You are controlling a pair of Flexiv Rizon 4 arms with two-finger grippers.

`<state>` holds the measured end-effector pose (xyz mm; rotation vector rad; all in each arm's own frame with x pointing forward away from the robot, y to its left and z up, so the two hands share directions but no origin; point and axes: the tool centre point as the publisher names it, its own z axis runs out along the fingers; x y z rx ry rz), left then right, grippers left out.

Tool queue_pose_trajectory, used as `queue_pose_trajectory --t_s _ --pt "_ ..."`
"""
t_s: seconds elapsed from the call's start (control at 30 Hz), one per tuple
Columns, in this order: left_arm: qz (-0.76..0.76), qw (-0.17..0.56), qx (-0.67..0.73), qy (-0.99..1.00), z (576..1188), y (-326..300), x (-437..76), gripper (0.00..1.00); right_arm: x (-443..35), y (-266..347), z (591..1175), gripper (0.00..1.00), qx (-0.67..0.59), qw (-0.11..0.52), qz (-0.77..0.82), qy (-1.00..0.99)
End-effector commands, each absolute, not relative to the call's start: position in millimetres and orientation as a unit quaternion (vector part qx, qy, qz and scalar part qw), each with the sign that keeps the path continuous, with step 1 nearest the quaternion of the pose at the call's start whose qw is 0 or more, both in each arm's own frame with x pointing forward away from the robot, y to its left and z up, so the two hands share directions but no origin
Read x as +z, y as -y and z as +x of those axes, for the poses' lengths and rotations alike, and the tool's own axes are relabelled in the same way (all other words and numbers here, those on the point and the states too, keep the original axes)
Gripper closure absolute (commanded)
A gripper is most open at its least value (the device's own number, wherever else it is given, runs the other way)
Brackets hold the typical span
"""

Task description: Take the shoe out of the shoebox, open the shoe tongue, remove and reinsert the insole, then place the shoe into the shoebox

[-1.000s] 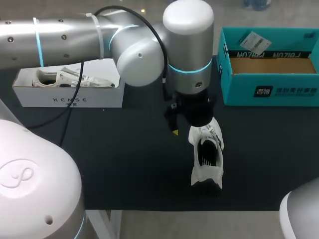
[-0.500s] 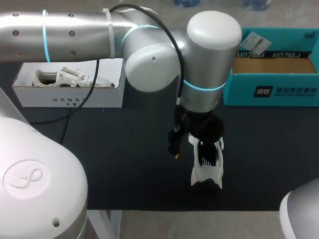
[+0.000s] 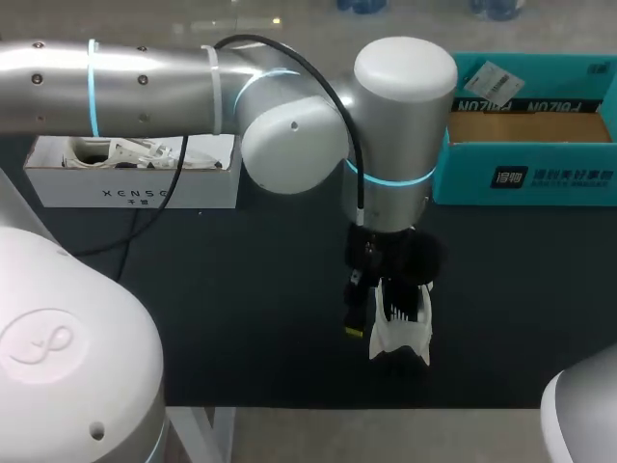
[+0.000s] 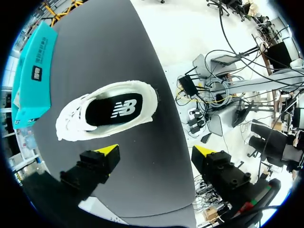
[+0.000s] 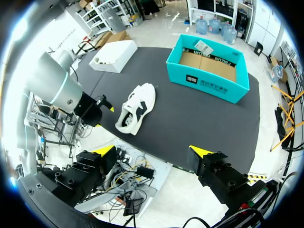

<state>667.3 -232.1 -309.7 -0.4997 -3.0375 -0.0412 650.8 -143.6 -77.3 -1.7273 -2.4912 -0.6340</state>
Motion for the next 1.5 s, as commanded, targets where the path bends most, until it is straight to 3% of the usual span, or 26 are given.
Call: queue_pose_trajectory --t_s 0.03,0.37,1.23,1.27,1.33,1.5 --pt "-0.175 0.016 -0.008 0.984 666.0 247.0 -318.1 0.0 -75.9 143.1 653.3 0.0 -0.202 0.025 -0.558 0.805" --pt "-0.152 0.041 -0.015 0.987 660.4 274.4 -330.5 0.0 -75.9 143.1 653.3 0.0 -0.202 0.025 -0.558 0.805" --pt "-0.108 0.017 -0.031 0.994 640.2 286.6 -355.0 0.0 -75.9 143.1 653.3 0.0 -0.202 0.025 -0.558 0.805" --pt "-0.105 0.016 -0.034 0.994 640.7 287.2 -356.4 0.5 -75.9 143.1 653.3 0.0 -0.202 0.025 -0.558 0.805" --pt "-0.102 0.016 -0.036 0.994 641.3 287.8 -358.1 1.0 -75.9 143.1 653.3 0.0 -0.202 0.025 -0.558 0.805" --pt "-0.094 0.015 -0.033 0.995 641.3 286.9 -359.1 1.0 -75.9 143.1 653.3 0.0 -0.202 0.025 -0.558 0.805"
